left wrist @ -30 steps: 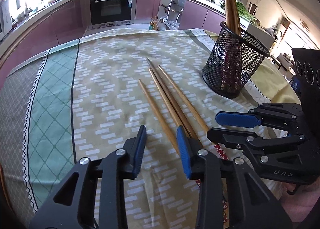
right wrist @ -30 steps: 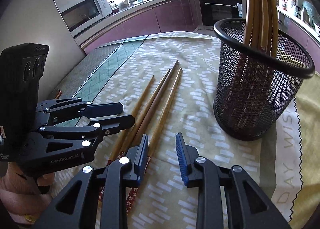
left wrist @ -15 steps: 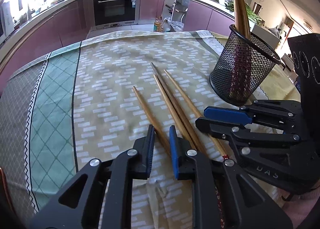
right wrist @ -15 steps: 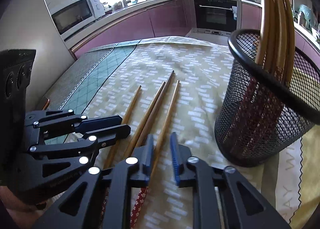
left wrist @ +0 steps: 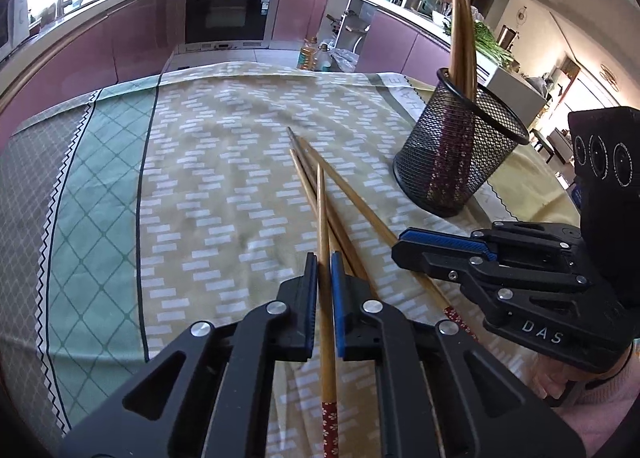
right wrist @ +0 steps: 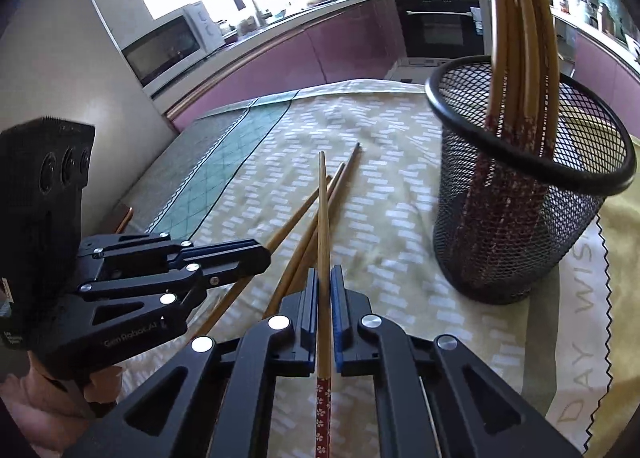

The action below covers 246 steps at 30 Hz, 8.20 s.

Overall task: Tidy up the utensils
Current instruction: 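Grasp another chopstick with the left gripper while the right gripper grasps one too, then carry the left gripper's chopstick into the mesh cup while the right gripper inserts its own, then open both grippers to release the chopsticks into the cup, then move both grippers toward the last two chopsticks on the cloth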

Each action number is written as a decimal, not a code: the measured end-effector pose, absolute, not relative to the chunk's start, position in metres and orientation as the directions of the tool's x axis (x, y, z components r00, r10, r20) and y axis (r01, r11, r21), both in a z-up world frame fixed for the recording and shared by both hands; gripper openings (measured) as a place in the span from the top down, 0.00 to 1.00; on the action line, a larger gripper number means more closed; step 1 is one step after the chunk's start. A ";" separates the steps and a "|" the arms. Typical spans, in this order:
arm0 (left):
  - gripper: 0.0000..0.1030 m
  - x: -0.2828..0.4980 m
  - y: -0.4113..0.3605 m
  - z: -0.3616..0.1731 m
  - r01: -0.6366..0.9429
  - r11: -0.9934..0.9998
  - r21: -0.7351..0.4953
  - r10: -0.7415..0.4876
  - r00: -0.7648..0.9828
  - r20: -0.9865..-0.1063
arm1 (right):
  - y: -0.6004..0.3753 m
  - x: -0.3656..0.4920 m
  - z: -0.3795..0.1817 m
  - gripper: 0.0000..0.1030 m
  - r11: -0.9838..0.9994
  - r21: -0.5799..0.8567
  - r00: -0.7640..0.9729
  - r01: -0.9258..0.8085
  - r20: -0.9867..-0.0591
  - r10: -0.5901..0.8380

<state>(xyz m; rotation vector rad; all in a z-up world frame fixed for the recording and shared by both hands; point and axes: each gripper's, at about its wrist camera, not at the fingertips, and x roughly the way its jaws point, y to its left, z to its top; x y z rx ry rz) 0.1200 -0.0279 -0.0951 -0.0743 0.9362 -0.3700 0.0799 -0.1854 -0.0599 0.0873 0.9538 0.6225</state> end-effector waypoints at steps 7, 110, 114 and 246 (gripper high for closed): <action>0.89 0.122 -0.034 -0.104 0.305 0.934 -0.188 -0.326 0.502 -0.801 | -0.179 0.082 -0.066 0.94 0.821 0.328 0.386 -0.467 -0.760 0.523; 0.93 0.114 -0.062 0.053 0.551 0.787 -0.279 -0.610 0.621 -0.493 | -0.262 0.054 0.062 0.94 0.830 0.268 0.686 -0.489 -0.469 0.556; 0.93 0.117 -0.064 0.057 0.554 0.786 -0.272 -0.610 0.624 -0.488 | -0.264 0.055 0.065 0.94 0.833 0.263 0.692 -0.488 -0.466 0.552; 0.10 0.091 0.009 -0.064 0.188 0.973 -0.135 -0.229 0.697 -0.680 | -0.183 0.068 -0.059 0.54 0.801 0.308 0.412 -0.514 -0.730 0.545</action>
